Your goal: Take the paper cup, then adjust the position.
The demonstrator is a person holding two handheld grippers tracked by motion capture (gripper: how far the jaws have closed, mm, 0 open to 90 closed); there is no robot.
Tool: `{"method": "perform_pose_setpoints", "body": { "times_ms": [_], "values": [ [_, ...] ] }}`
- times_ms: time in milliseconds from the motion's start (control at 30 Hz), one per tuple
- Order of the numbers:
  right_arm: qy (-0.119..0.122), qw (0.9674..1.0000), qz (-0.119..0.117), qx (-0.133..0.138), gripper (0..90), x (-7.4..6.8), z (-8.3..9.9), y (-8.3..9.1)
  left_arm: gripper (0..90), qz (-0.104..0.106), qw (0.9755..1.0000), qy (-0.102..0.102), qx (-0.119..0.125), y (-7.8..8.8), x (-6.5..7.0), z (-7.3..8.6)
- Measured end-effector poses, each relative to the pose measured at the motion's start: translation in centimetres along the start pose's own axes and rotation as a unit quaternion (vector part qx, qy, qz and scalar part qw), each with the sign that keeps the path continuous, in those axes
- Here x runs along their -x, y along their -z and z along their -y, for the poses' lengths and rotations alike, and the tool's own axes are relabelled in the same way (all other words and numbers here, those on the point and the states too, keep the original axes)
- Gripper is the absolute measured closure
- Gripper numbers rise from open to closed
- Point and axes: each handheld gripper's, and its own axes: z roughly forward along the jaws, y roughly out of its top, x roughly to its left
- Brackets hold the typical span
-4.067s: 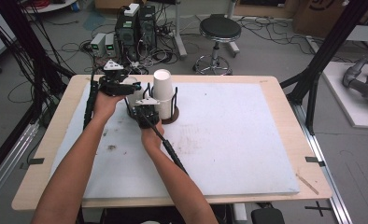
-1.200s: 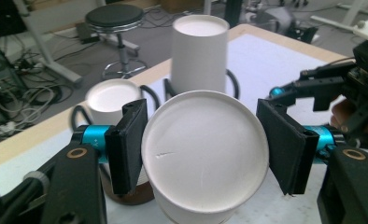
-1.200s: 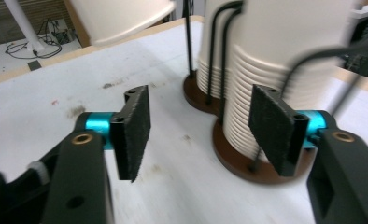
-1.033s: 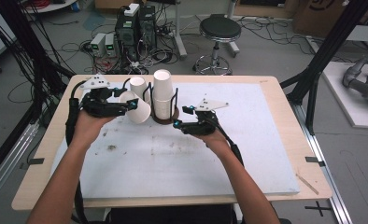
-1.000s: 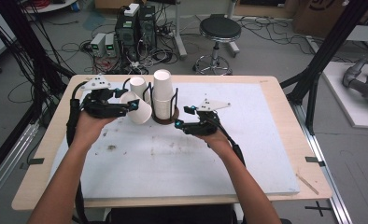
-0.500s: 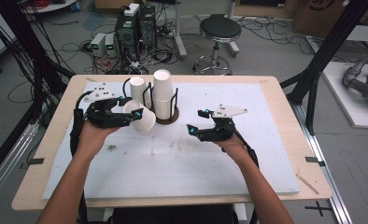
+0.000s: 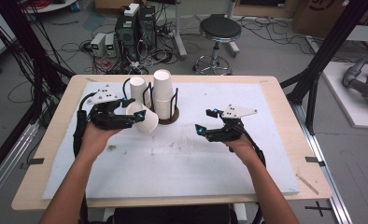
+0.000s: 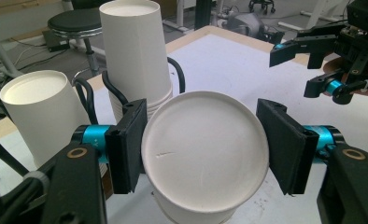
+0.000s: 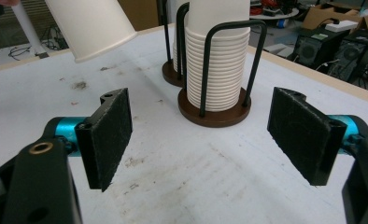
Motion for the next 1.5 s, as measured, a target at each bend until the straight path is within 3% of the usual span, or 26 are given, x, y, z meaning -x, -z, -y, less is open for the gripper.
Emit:
{"method": "perform_pose_setpoints", "body": {
  "times_ms": [200,367,533,700,1000,1500],
  "values": [
    [0.006,1.0,0.001,-0.005,22.1,-0.1,0.1,0.4,36.3,0.005,1.0,-0.003,0.001,0.0,0.3,0.0],
    [0.024,0.9997,-0.003,-0.008,22.1,-0.4,0.6,0.7,36.3,0.014,0.9999,-0.006,0.008,-0.1,0.7,-0.2],
    [0.025,0.9996,-0.012,-0.003,21.7,-0.5,1.1,1.2,36.3,0.027,0.9996,-0.009,0.006,-0.5,1.2,-0.2],
    [0.028,0.9992,-0.028,0.002,21.1,-1.0,1.4,1.5,36.3,0.05,0.9986,-0.017,0.005,-1.2,2.1,0.0],
    [0.038,0.9971,-0.063,0.018,20.7,-2.0,1.1,1.9,36.4,0.07,0.9971,-0.03,0.002,-1.8,3.2,0.0],
    [0.036,0.9945,-0.094,0.031,20.7,-2.4,1.4,2.7,36.4,0.126,0.9903,-0.058,-0.015,-2.7,5.3,-0.4]
  ]
}}
